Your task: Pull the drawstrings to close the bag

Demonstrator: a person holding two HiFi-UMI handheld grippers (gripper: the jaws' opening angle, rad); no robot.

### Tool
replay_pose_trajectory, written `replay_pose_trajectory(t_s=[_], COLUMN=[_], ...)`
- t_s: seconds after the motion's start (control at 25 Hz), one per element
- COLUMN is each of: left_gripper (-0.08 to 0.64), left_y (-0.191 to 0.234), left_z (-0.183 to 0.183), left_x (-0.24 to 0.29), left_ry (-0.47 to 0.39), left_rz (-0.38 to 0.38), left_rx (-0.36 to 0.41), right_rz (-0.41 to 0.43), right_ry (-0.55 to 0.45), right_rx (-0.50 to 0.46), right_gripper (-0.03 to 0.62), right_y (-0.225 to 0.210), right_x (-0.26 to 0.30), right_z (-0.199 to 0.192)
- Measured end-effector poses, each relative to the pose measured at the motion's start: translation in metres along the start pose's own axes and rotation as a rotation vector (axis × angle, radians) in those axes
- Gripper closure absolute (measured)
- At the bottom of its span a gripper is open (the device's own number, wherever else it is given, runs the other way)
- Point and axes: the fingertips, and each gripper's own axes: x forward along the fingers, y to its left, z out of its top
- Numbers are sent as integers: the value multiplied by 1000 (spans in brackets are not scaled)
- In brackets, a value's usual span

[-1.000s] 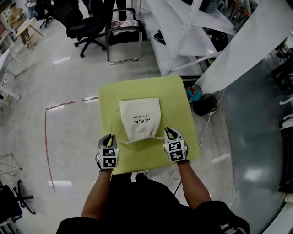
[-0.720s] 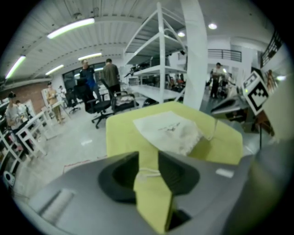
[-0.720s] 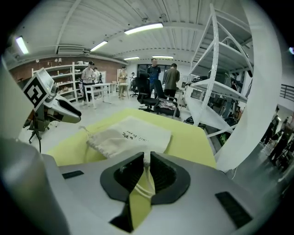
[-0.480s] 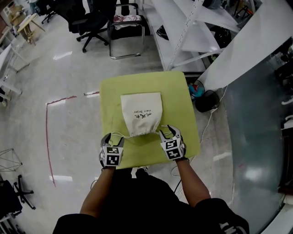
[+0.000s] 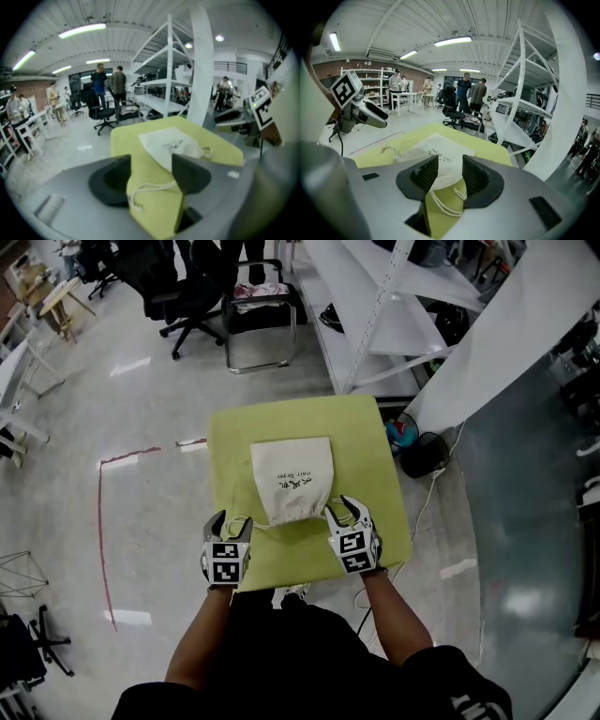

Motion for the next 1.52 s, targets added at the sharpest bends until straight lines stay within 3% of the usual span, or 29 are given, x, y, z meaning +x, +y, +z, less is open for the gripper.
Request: replay_pose_trajectory(t_s=[0.2, 0.32, 0.48, 0.88, 1.08, 1.52], left_gripper=[310, 368, 546, 552, 552, 552], left_y=[5, 6, 10, 3, 7, 3], left_z=[35, 62, 96, 149, 165, 171], left_x=[-16, -30, -51, -87, -104, -107], left_ry=[-106, -196, -326, -486, -546, -541], left_rz=[25, 44, 92, 61, 106, 98], left_rx=[-4, -3, -9, -31, -19, 3], right_rz=[-28, -61, -109, -120, -115, -128], right_ry=[-110, -201, -329, -496, -580, -612], right_rx=[-19, -39, -39, 15, 1, 24], right_gripper=[468, 502, 565, 587, 586, 586], right_y=[-2, -6, -10, -7, -8, -13], right_x=[-12, -23, -41, -83, -97, -106], right_z=[44, 75, 114, 175, 194, 195])
